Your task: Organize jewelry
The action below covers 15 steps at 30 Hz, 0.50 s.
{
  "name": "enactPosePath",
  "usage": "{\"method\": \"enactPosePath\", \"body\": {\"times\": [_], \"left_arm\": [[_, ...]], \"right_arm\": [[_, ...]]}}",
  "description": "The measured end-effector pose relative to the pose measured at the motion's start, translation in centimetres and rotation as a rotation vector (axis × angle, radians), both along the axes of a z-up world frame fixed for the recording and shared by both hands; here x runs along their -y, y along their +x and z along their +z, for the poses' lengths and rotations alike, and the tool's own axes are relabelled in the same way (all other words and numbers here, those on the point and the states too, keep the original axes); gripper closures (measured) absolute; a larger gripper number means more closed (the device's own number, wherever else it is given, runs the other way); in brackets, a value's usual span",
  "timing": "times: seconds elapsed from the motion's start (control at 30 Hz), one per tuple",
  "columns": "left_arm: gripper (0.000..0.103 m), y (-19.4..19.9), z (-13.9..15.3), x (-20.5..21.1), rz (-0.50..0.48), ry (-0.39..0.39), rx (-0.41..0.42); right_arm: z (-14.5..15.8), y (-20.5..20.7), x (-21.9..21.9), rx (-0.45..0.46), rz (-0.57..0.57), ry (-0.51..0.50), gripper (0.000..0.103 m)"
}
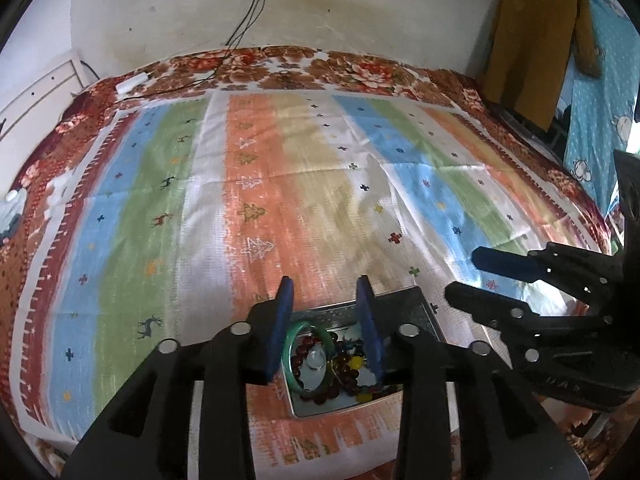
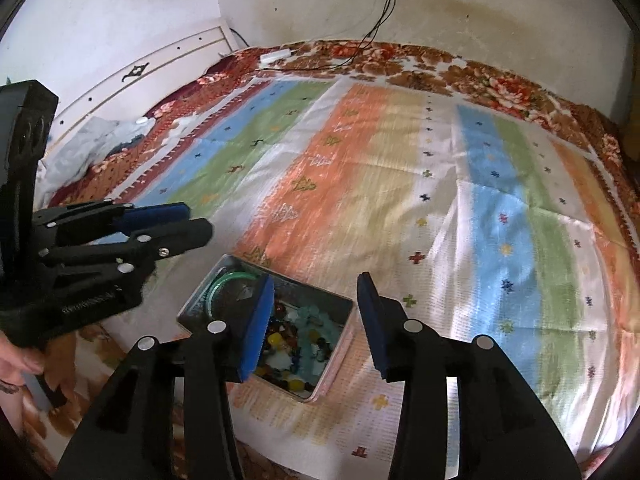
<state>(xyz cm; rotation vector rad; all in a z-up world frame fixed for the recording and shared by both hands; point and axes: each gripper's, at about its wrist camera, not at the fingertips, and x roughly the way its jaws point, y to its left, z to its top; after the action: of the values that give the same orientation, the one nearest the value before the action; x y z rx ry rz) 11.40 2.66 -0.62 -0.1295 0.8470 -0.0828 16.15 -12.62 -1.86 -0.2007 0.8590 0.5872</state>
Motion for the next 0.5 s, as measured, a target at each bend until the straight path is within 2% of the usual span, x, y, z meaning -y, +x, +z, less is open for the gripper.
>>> {"method": "enactPosePath", "body": {"times": [0.1, 0.2, 0.27, 0.33, 0.5], "left_arm": [[0.059, -0.5, 0.1, -0.6, 0.008, -0.025, 0.000], [0.057, -0.9, -0.2, -1.0, 0.019, -0.036, -0.009], [0.051, -1.3, -0.4, -1.0, 0.018, -0.034, -0.012], [0.040, -1.7, -0.5, -1.0, 0.015, -0.037, -0.006], [0.026, -2.7, -0.6, -0.7, 0.002, -0.036, 0.006]], "right_arm": [[0.1, -0.3, 0.4, 0.006, -0.002, 0.015, 0.054], [0.4, -0.7, 0.8, 0.023, -0.003, 0.025, 0.051], [0.4, -0.9, 1.0, 0.023, -0.002, 0.034, 0.048], [0.4, -1.1, 1.3, 0.022, -0.001, 0.043, 0.044], [0.4, -1.8, 1.8, 0.024, 0.013, 0.055, 0.029]]}}
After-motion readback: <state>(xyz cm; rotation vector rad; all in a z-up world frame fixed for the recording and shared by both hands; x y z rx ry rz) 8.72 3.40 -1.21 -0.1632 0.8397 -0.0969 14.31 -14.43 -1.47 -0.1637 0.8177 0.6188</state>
